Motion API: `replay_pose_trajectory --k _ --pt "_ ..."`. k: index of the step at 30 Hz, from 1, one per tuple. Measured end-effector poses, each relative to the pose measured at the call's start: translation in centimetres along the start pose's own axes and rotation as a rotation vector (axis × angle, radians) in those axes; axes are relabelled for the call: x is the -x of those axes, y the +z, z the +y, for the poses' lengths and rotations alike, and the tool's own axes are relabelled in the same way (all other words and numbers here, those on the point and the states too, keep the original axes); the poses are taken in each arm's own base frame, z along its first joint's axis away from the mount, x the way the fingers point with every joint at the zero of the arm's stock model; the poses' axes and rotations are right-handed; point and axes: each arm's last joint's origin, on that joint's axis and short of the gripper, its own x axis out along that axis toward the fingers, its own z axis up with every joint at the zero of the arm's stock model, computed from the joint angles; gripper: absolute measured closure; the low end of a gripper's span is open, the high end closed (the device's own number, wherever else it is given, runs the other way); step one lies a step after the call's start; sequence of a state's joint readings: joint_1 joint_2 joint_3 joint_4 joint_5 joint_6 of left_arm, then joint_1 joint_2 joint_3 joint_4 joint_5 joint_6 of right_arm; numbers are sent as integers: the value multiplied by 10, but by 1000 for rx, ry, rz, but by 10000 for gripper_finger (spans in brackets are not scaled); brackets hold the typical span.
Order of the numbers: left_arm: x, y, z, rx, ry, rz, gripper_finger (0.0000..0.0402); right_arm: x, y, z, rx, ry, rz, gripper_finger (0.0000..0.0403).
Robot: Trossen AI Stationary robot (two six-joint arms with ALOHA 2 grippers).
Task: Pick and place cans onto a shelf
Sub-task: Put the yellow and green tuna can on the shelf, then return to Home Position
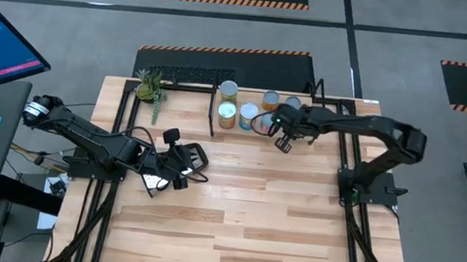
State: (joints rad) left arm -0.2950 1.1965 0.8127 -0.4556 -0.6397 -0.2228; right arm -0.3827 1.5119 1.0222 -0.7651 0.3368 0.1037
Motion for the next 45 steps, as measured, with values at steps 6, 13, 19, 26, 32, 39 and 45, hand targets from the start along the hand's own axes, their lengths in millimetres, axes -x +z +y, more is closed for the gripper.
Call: replay_pose_trajectory --k 6,13,19,26,32,39,45 --pt "0 0 0 -1 -2 2 363 -21 5 6 36 -4 28 393" --pt "0 0 0 -2 -1 2 363 -21 9 2 5 -7 -4 373" --pt "0 0 0 -1 -1 2 363 -23 9 0 -3 -11 3 337" --pt "0 0 0 -1 0 2 363 -24 8 -3 -15 -23 10 304" --pt "0 0 0 0 0 1 363 -16 9 -5 -19 -20 -21 290" --pt "0 0 0 0 1 1 363 12 8 -5 -25 -7 -70 290" --pt "0 0 0 2 1 1 363 40 2 -11 -80 -93 -66 290"
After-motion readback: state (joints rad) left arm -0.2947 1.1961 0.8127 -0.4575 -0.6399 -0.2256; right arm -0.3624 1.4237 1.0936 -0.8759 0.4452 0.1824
